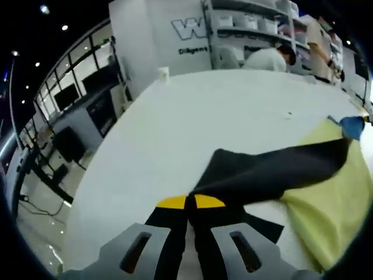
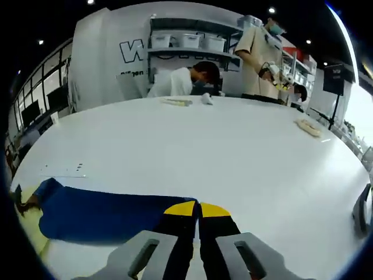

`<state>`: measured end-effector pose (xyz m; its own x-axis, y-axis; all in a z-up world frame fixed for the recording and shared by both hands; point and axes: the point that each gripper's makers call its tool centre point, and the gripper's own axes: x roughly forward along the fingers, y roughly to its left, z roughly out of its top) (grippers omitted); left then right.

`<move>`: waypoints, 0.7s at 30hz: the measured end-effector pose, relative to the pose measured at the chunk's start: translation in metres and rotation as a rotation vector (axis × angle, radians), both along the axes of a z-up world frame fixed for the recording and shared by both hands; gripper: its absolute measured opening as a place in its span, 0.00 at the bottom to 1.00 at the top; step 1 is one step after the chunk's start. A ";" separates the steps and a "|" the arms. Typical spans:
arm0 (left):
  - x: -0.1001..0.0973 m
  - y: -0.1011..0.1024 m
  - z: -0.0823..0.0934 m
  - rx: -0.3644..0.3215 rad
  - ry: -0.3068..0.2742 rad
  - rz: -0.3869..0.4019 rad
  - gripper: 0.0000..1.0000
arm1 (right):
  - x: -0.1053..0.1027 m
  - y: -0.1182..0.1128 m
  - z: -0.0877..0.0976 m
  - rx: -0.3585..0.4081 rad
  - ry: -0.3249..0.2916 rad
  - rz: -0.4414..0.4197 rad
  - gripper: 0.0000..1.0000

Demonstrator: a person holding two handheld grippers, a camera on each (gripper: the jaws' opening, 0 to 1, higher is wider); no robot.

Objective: Fold the garment on the visible template until the final outline fits inside the template.

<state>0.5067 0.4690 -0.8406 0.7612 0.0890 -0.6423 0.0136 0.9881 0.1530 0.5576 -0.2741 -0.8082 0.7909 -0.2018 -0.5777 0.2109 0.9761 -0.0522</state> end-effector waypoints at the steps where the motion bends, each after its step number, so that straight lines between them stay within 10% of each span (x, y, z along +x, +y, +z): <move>1: -0.001 0.000 -0.002 0.004 0.006 -0.003 0.00 | -0.003 -0.002 0.000 -0.003 0.005 0.000 0.00; 12: -0.006 -0.022 0.018 -0.033 -0.071 -0.114 0.13 | -0.005 0.025 0.000 0.081 -0.015 0.138 0.00; 21: -0.018 -0.044 0.046 -0.131 -0.174 -0.162 0.27 | 0.002 0.045 0.026 0.129 -0.108 0.238 0.27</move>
